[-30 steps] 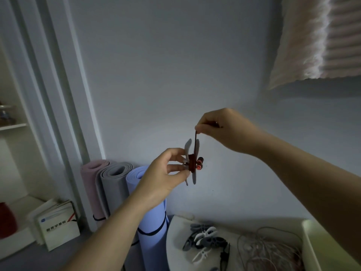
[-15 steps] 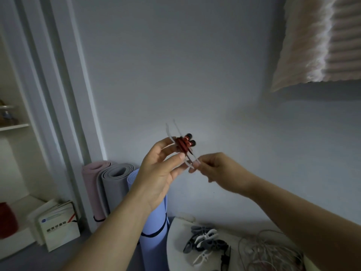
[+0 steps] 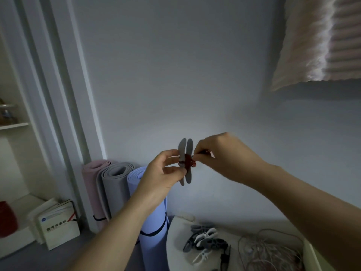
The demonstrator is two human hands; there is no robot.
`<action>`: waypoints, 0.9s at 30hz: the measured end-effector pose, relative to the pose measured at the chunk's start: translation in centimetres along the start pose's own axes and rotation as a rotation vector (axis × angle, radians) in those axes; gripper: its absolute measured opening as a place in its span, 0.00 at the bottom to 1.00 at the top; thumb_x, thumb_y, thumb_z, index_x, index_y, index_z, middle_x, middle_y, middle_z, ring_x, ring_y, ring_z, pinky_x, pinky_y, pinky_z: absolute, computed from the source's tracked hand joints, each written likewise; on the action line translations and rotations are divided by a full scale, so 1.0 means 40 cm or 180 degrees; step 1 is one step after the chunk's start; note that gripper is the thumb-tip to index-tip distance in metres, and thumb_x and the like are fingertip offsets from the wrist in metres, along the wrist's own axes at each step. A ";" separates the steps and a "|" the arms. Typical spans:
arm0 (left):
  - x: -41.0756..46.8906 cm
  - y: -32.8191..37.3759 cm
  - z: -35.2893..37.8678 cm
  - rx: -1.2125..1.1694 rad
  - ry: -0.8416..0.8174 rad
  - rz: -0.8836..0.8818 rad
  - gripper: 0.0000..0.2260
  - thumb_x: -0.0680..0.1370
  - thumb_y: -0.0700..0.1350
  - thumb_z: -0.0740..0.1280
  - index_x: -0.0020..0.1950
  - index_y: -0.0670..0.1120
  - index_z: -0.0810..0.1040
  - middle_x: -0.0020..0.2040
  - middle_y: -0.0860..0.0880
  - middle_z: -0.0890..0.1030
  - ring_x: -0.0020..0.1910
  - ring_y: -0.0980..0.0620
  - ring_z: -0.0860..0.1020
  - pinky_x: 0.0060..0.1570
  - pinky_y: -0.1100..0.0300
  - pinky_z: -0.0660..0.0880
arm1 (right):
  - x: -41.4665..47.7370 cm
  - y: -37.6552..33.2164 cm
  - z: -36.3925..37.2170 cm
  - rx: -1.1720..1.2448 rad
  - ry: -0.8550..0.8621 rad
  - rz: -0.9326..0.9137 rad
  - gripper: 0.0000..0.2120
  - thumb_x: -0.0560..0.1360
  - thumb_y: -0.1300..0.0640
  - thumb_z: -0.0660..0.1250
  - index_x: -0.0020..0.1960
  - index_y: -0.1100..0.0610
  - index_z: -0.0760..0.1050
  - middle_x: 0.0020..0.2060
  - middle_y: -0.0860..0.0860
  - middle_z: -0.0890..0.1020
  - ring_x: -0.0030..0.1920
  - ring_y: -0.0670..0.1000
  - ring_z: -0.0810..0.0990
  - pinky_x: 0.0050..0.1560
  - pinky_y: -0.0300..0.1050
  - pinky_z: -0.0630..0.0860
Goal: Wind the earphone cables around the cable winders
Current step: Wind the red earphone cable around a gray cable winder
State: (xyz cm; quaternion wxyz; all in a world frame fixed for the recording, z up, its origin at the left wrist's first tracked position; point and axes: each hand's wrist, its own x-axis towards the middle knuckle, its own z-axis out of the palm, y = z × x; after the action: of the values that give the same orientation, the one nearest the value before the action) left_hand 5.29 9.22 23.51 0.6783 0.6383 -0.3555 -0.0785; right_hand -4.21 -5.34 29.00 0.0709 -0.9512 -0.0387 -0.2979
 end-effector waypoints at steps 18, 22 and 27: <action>-0.031 0.000 0.024 -0.0170 -0.0336 -0.0225 0.09 0.78 0.39 0.66 0.56 0.50 0.77 0.48 0.45 0.81 0.42 0.54 0.82 0.47 0.59 0.79 | -0.018 0.025 0.029 0.0667 0.0433 0.0112 0.06 0.72 0.50 0.71 0.42 0.52 0.79 0.33 0.36 0.73 0.38 0.38 0.73 0.38 0.29 0.68; -0.026 0.002 0.021 0.0193 -0.0359 -0.0057 0.11 0.78 0.39 0.67 0.54 0.56 0.78 0.45 0.49 0.83 0.40 0.57 0.80 0.46 0.62 0.80 | -0.020 0.022 0.007 0.0657 0.0179 0.0178 0.05 0.72 0.51 0.71 0.43 0.52 0.79 0.33 0.36 0.74 0.37 0.37 0.74 0.37 0.27 0.68; -0.025 0.006 0.016 0.0213 -0.0211 0.0006 0.12 0.77 0.38 0.68 0.52 0.56 0.79 0.45 0.48 0.84 0.43 0.54 0.81 0.51 0.56 0.79 | -0.025 0.020 -0.007 0.0880 0.0003 0.0399 0.05 0.73 0.52 0.70 0.46 0.52 0.82 0.35 0.43 0.79 0.35 0.46 0.75 0.36 0.34 0.70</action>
State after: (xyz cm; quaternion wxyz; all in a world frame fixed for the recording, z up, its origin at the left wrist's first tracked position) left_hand 4.09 9.29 23.32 0.6445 0.6573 -0.3808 -0.0871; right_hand -5.08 -6.21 28.55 0.2197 -0.9327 -0.0198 -0.2852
